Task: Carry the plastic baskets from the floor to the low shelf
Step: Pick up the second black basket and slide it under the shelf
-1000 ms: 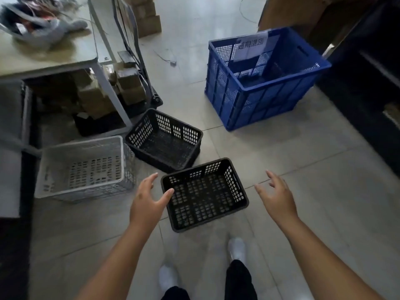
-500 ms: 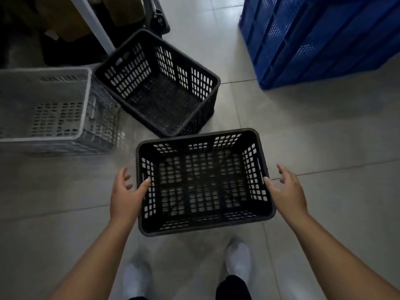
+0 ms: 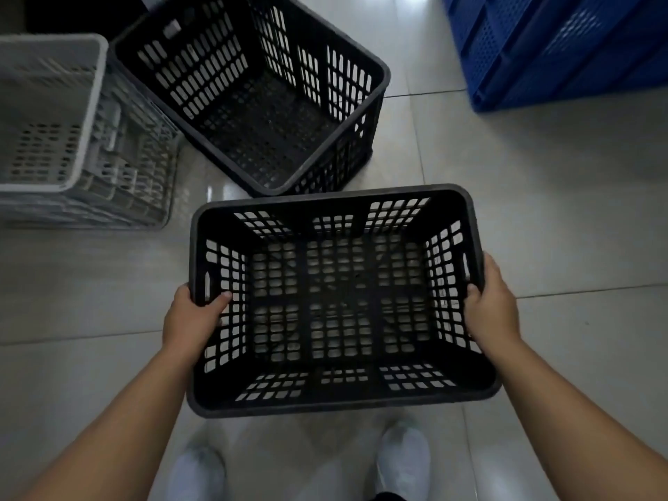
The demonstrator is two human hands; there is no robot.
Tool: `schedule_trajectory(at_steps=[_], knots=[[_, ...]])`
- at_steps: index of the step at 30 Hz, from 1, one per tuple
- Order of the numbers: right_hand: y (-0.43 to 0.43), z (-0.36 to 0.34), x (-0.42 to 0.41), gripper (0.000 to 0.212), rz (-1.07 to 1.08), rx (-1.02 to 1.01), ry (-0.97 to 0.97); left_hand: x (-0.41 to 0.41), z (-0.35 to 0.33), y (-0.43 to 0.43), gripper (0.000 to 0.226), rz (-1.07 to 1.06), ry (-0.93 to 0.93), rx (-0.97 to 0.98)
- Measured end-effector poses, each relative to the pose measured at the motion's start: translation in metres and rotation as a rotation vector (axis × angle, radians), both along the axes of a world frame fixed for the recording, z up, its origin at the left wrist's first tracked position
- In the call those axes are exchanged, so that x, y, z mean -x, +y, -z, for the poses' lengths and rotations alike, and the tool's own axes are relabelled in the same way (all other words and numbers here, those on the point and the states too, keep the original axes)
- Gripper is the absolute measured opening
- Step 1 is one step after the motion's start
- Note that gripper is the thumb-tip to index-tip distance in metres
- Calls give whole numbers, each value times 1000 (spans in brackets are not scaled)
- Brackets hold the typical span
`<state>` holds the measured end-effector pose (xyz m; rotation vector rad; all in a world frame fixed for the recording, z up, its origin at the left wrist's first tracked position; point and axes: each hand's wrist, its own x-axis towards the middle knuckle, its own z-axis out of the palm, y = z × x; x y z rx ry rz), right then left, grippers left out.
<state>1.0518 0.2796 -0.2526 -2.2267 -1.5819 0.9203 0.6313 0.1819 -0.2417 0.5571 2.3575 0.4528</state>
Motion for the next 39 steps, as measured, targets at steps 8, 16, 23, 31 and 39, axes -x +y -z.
schedule_trajectory(at_steps=[8, 16, 23, 31, 39], knots=[[-7, -63, 3, 52, 17, -3, 28, 1, -44, -8, 8, -10, 121, -43], [-23, -237, -1, 51, 147, -36, 50, 10, -213, 11, 20, 6, 57, -87], [-70, -403, 9, 50, 245, -152, 69, 27, -374, 19, 24, 152, 80, -193], [-189, -567, 7, 53, 558, -318, 46, 1, -550, 36, 7, 485, 50, -381], [-356, -671, -24, 54, 936, -474, -59, -108, -657, 27, 3, 913, 31, -556]])
